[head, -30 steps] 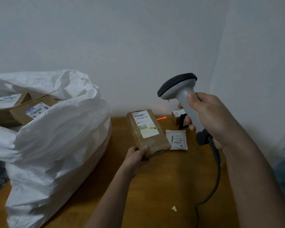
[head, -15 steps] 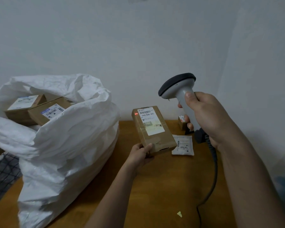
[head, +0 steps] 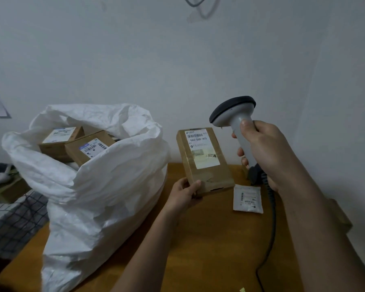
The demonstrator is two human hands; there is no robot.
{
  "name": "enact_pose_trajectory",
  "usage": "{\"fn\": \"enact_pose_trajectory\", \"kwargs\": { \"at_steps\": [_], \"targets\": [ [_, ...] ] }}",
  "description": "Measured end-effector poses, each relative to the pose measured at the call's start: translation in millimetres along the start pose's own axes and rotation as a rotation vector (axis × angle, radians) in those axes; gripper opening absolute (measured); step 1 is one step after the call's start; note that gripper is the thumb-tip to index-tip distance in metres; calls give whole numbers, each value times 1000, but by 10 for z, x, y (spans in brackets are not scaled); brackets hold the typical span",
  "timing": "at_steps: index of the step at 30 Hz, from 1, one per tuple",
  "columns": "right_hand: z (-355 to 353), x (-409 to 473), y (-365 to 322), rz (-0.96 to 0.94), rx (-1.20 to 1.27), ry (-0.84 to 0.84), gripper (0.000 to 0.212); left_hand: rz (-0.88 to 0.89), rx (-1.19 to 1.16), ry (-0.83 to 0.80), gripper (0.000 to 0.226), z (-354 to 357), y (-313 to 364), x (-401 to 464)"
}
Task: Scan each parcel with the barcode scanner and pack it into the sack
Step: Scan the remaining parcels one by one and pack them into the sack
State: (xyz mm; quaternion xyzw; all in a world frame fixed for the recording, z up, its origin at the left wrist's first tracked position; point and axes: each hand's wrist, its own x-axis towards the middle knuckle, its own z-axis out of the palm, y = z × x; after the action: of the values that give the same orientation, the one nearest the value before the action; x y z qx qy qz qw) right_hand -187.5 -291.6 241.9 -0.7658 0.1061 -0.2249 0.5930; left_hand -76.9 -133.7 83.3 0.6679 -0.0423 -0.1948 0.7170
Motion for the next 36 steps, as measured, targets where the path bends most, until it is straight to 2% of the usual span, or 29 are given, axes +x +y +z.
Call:
{"fn": "enact_pose_trajectory", "kwargs": {
  "at_steps": [5, 9, 12, 14, 15, 17, 18, 23, 25, 27, 31, 36],
  "targets": [
    [149, 72, -13, 20, 151, 52, 35, 280, -108, 174, 56, -129, 625, -263],
    [291, 114, -5, 27, 159, 31, 39, 431, -272, 407, 35, -383, 1131, -362],
    [413, 114, 11, 37, 148, -26, 43, 460, -370, 604, 28, -611, 1467, -334],
    [482, 105, 23, 44, 136, -63, 42, 446, -419, 684, 41, -765, 1622, -288],
    [514, 103, 30, 46, 130, -78, 41, 418, -406, 707, 54, -820, 1666, -272],
    [559, 102, 52, 50, 117, -97, 40, 334, -244, 748, 82, -882, 1647, -260],
    [572, 106, 65, 53, 115, -102, 41, 322, -116, 765, 85, -883, 1588, -259],
    [572, 144, 151, 74, 124, -94, 40, 294, 437, 830, 62, -769, 1182, -238],
    [547, 174, 196, 73, 122, -83, 38, 352, 562, 909, 50, -724, 1098, -243],
    [511, 207, 258, 81, 125, -65, 36, 436, 608, 933, 53, -653, 1061, -233],
    [414, 284, 435, 129, 141, -23, 35, 621, 728, 919, 69, -444, 953, -170],
    [142, 445, 795, 202, 130, 69, 34, 821, 886, 873, 56, -139, 652, 94]
  ]
}}
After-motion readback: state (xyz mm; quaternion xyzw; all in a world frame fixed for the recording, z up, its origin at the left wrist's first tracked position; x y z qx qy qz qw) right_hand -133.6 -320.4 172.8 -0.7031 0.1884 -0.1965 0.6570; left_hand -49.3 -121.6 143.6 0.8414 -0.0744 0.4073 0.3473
